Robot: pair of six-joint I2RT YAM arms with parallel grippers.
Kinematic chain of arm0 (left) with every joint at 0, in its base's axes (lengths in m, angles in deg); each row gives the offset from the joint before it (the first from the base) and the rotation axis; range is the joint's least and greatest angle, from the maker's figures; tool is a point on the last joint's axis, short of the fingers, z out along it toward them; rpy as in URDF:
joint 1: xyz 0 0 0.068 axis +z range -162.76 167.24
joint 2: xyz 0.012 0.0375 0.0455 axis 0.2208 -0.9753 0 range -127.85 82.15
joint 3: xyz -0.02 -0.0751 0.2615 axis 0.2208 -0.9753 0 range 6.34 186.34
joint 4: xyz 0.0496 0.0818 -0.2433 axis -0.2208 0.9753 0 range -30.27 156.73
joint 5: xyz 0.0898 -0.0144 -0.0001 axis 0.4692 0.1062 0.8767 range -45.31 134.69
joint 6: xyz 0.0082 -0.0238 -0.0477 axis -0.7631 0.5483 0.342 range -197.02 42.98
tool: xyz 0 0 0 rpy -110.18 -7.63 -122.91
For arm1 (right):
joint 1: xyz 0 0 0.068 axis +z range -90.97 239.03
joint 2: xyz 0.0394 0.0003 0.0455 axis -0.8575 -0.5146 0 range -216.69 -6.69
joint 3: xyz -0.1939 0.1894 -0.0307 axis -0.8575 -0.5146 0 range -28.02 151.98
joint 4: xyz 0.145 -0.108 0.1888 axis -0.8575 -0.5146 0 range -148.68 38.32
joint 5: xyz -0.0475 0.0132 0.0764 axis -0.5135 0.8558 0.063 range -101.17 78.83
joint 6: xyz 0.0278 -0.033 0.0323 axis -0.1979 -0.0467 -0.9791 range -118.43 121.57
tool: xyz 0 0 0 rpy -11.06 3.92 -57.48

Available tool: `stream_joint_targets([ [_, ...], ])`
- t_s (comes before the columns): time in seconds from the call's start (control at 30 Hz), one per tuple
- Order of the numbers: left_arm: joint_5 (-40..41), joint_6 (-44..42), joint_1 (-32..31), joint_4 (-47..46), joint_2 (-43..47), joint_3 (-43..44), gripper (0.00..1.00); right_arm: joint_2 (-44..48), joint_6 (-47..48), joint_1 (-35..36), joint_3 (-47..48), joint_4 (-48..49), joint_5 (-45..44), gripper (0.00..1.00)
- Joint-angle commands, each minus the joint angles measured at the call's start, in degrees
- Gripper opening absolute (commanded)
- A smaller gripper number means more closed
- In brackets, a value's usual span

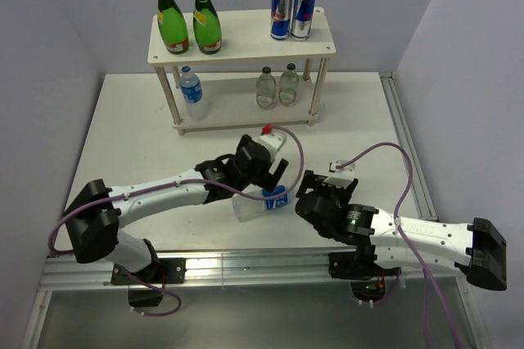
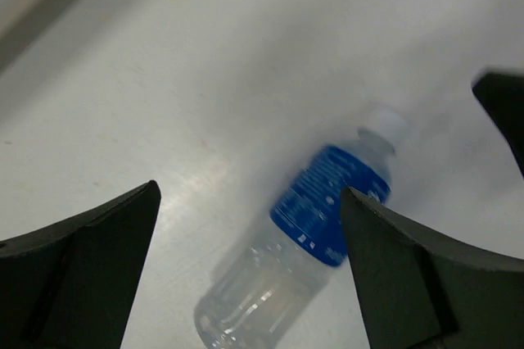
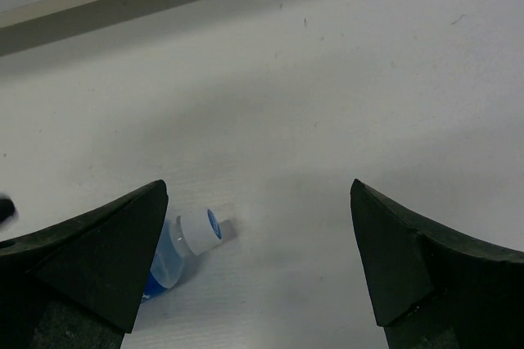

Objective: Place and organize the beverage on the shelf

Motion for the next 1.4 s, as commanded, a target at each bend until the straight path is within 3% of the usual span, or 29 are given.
stream_joint_targets([
  [0.0,-11.1,-3.8,-1.8,7.4,-2.0,2.9,0.97,1.5,-0.6,0.3,1.1,0.9,-1.3,1.00],
  [0.17,-18.2,-4.6,-2.4,11.5,-4.7,4.5,0.96,2.9,-0.5,0.3,0.5,1.0,-1.0,1.00],
  [0.53,-24.5,-5.6,-2.5,13.7,-7.2,5.1,0.96,3.3,-1.0,0.3,0.5,0.5,-1.1,1.00],
  [0.9,-20.4,-7.1,-2.5,8.6,-20.5,4.6,0.87,4.1,-0.9,0.3,0.2,0.7,-1.0,1.00],
  [0.93,-20.1,-7.4,-2.5,8.4,-22.3,5.0,0.81,4.0,-0.8,0.3,0.2,0.7,-1.0,1.00],
  [1.1,-20.0,-7.1,-2.4,8.0,-25.6,5.5,0.71,3.9,-0.8,0.3,0.2,0.8,-1.1,1.00],
  [1.17,-19.7,-6.9,-2.4,7.5,-26.0,5.2,0.60,3.7,-0.8,0.3,0.2,0.8,-1.0,1.00],
  [1.2,-19.4,-6.7,-2.3,7.2,-25.9,5.1,0.53,3.6,-0.8,0.3,0.2,0.9,-1.1,1.00],
  [1.23,-18.7,-6.3,-2.3,7.0,-25.8,4.9,0.10,3.5,-0.7,0.3,0.2,0.9,-1.1,1.00],
  [1.27,-17.8,-5.7,-2.3,6.8,-25.7,4.9,0.00,3.4,-0.7,0.3,0.4,0.9,-1.1,1.00],
  [1.37,-14.1,-4.2,-2.2,6.6,-24.2,4.8,0.00,3.1,-0.6,0.3,0.5,1.0,-1.0,1.00],
])
